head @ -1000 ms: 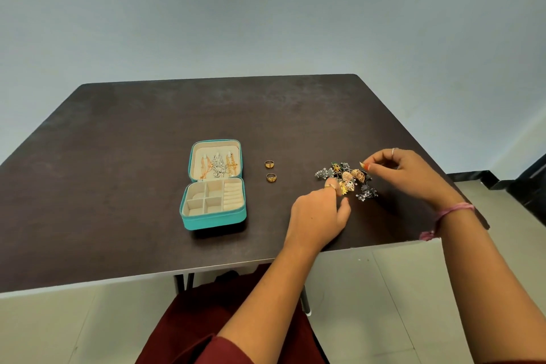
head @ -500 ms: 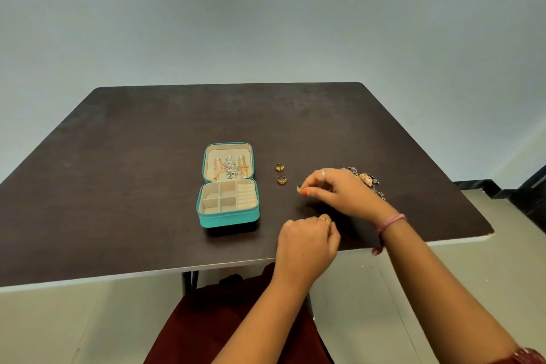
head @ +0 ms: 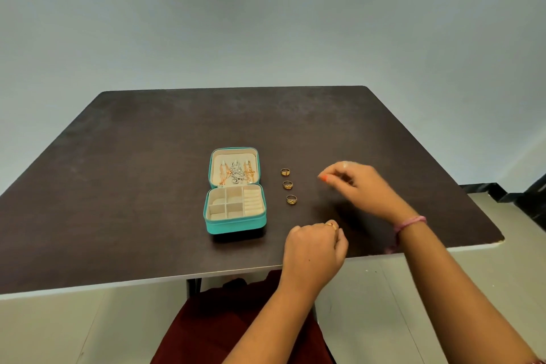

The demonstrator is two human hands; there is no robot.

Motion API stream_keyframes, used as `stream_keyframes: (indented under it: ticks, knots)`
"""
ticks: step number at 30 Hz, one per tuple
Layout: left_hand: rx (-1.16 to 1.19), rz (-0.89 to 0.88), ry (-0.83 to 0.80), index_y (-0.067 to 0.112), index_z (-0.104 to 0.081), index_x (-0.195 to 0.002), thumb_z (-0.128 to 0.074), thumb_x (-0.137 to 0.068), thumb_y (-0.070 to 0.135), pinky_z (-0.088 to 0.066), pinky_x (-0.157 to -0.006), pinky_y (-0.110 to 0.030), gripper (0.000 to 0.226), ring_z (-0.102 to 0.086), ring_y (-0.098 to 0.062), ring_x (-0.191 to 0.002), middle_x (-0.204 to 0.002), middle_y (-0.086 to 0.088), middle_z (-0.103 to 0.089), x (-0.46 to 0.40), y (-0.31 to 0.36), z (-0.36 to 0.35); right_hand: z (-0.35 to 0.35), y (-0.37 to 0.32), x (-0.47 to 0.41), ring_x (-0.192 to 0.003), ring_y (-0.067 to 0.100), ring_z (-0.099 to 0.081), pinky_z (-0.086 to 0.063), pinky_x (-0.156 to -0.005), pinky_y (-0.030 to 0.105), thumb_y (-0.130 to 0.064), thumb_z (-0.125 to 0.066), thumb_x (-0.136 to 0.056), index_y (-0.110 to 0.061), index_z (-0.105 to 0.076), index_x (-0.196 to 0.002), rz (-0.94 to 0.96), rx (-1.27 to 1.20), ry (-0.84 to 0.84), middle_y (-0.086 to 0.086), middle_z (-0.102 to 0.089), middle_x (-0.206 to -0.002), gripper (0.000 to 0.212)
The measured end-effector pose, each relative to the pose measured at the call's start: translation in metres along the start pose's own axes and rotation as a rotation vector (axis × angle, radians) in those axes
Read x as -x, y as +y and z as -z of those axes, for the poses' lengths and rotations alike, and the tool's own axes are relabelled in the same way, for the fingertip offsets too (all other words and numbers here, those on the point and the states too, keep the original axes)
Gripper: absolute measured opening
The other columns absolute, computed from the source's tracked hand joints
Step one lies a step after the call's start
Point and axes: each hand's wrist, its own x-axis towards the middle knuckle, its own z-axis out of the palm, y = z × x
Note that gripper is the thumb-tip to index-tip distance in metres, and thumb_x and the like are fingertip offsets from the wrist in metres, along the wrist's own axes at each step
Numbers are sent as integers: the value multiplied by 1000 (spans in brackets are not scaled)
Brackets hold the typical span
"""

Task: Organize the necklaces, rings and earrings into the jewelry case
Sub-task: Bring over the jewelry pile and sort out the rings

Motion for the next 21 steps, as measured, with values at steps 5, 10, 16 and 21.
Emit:
stream_keyframes:
  ticks: [5,10,16,21]
  knots:
    - [-64,63,-40,25,-37,-67,-41,-85,38,-36,-43,-22,23,-46,-11,-35,-42,6,-47,-4,0,-5,32,52,38,-89,6,-63,-52,-74,18,-15,-60,-91,-28,-66,-105,-161,-247,306,0,-63,-106,20]
    - [-45,42,-142,22,-50,-117,-39,-95,37,-28,-46,-24,29,-61,-18,-60,-67,2,-64,-17,8,-6,27,86,62,-93,8,-56,-44,-80,11,-5,-52,-94,-45,-67,-94,-286,-370,393,-3,-60,-108,43]
    - [-94,44,-136,30,-50,-136,-56,-83,40,-2,-42,-20,55,-54,-13,-42,-49,5,-57,-43,24,-11,18,92,54,-105,18,-55,-44,-96,33,10,-39,-90,-29,-68,-105,-219,-36,309,0,-52,-107,51]
    - [-91,23,-97,35,-13,-151,-35,-99,41,-16,-44,-25,57,-63,-28,-77,-84,-6,-68,-57,35,-24,18,96,53,-108,17,-47,-35,-92,25,11,-36,-90,-23,-70,-112,-220,51,271,-3,-47,-109,53]
